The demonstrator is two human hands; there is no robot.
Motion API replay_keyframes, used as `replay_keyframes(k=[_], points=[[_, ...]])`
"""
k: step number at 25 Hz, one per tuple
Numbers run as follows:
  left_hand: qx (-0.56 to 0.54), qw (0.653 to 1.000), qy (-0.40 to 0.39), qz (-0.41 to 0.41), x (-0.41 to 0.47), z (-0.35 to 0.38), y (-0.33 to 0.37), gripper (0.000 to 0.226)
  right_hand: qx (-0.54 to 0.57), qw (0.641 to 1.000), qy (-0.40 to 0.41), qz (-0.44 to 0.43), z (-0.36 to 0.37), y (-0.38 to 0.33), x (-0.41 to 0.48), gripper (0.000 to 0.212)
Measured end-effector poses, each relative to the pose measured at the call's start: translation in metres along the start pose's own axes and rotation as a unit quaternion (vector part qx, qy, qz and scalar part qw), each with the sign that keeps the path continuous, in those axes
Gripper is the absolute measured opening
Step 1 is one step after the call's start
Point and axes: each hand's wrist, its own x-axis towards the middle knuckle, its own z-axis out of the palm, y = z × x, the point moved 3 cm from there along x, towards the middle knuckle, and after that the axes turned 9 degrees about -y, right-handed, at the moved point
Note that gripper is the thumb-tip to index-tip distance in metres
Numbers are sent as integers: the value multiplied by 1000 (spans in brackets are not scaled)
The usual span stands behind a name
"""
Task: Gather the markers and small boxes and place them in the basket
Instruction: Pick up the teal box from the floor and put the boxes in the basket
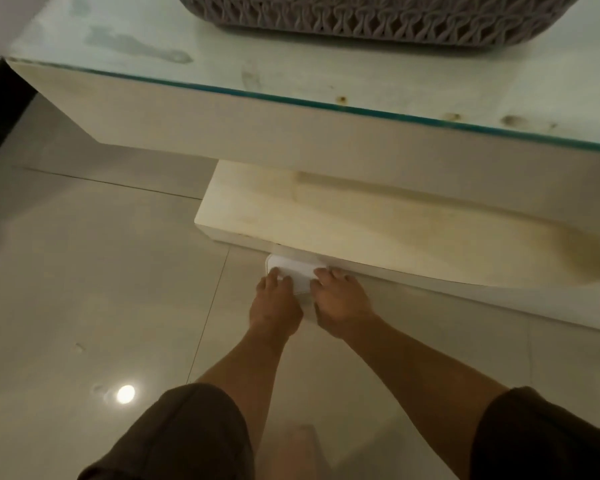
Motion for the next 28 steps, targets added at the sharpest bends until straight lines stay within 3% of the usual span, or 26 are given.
replay_keyframes(k=[4, 8, 11, 17, 20, 23, 28], points=[[-74, 994, 73, -26, -18, 14, 5, 41, 121, 986, 53, 101, 5, 2, -27, 35], [-204, 970, 82, -104, -17, 18, 8, 55, 361, 889, 67, 274, 16, 13, -23, 55], [-237, 958, 69, -144, -18, 14, 8, 48, 454, 831, 67, 314, 29, 23, -17, 53], [-247, 957, 55, -141, -96, -34, 19, 32, 501, 829, 70, 240, -8, 18, -110, 27], [-262, 956, 92, -99, -183, -82, 48, 29, 474, 855, 76, 195, -61, 1, -192, 22], [-325, 934, 141, -55, -270, -127, 88, 30, 421, 885, 105, 170, -118, -8, -273, 18], [-437, 881, 183, -19, -387, -204, 192, 31, 372, 893, 201, 155, -240, 14, -415, 16]])
